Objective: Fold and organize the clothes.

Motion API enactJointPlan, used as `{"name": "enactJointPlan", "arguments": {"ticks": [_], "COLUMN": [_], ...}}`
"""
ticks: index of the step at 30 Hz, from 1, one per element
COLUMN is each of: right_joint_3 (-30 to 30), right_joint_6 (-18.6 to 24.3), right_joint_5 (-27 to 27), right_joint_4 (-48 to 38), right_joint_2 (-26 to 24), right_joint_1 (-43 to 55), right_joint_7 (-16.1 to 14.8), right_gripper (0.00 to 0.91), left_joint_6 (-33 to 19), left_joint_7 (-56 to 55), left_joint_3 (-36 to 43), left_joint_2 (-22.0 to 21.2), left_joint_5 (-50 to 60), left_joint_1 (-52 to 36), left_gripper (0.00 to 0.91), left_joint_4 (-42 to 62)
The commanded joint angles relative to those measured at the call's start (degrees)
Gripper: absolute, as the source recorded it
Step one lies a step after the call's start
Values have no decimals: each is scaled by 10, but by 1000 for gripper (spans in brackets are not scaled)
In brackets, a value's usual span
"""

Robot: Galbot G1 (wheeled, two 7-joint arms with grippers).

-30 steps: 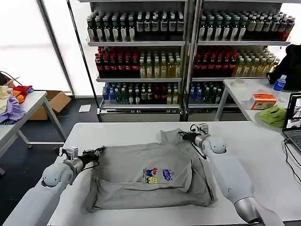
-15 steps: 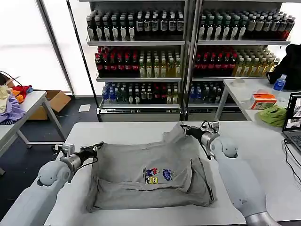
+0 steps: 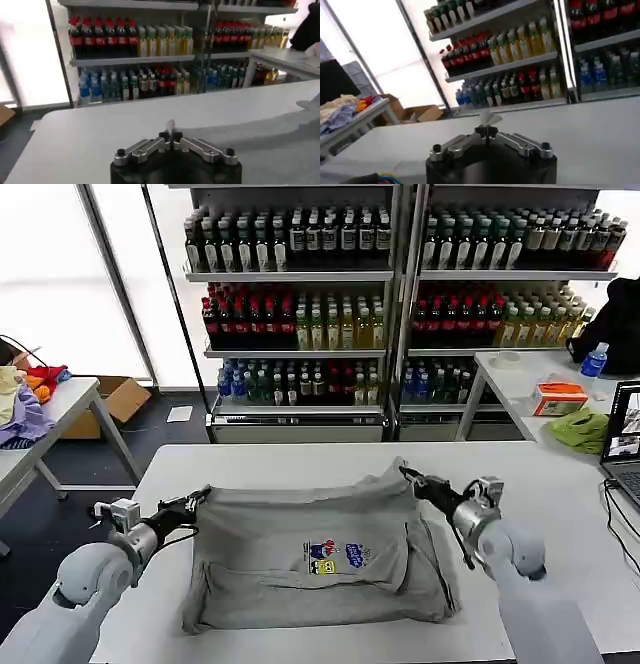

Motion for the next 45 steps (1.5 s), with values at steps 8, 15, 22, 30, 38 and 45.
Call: {"name": "enactJointPlan", "arguments": {"ticks": [8,15,22,30,38,45], "right_joint_3": [127,131,138,189,214,205], "right_joint_6": [5,15,22,214,436,446], "right_joint_5": [-30,-95,-111,-120,-168,-183], "right_joint_4": [200,229,246,236,181,164], "right_joint_2": [0,38,50,55,51,57], "right_joint_1": [-308,-376,-391,-396,-401,-412], "right_joint_7": [16,10,24,0,-40,-35], "right_gripper": [0,0,907,907,907,907], "left_joint_6": [0,-1,4,-4,-48,-69], "left_joint_7": [-1,20,28,0,-200,-221], "left_joint_3": [-131,-140,-145,-224,-127,-54], "left_joint_2": [2,-18,-28,-39,-105,-173], "left_joint_5": [40,147,225,209,142,184], "left_joint_1": [267,332,338,361,368,358], "left_gripper": [30,101,907,907,907,907], "left_joint_4": [-171,-183,-184,-244,-295,-260]}}
